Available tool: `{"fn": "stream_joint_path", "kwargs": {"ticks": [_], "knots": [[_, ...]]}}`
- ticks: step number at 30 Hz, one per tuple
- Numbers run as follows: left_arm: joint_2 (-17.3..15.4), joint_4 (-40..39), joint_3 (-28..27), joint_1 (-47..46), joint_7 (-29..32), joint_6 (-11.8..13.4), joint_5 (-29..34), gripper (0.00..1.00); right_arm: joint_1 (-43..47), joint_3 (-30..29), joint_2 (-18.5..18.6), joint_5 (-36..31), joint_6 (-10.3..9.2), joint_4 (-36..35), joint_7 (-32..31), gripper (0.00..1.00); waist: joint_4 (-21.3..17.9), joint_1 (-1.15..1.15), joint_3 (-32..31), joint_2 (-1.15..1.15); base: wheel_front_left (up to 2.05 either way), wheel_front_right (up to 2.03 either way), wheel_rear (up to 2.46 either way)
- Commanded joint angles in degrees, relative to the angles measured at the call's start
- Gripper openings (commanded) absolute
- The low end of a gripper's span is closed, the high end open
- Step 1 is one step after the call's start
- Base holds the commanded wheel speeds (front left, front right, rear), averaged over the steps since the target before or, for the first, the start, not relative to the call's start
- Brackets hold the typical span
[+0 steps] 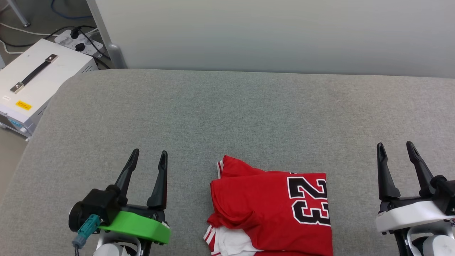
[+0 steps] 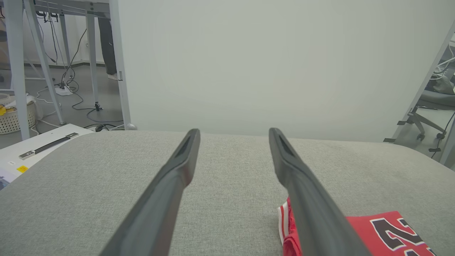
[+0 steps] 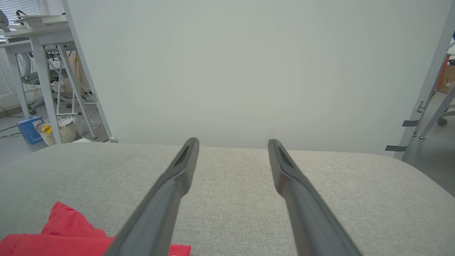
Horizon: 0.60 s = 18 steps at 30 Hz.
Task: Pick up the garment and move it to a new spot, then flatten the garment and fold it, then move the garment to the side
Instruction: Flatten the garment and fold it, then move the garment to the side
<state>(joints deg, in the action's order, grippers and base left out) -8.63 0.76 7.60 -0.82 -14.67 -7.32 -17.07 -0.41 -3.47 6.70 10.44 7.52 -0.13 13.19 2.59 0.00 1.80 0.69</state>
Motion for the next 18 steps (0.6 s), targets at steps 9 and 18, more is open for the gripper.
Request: {"fn": "stream_joint_path", "kwargs": {"ticks": [9,18], "knots": [[0.6,1.62,0.74,1.19,-0.33,-0.16,0.51,1.0,1.06,0.54,-0.66,-1.17,-0.03,-0.12,0.02,1.0,0.55,0.0,-0.82,-0.69,0.0,0.0,0.0],[0.44,1.9,0.95,0.96,-0.33,-0.16,0.03,1.0,1.62,2.42,0.5,0.37,-0.03,0.12,-5.65,1.0,1.26,0.0,-0.57,-0.69,0.0,0.0,0.0]]}}
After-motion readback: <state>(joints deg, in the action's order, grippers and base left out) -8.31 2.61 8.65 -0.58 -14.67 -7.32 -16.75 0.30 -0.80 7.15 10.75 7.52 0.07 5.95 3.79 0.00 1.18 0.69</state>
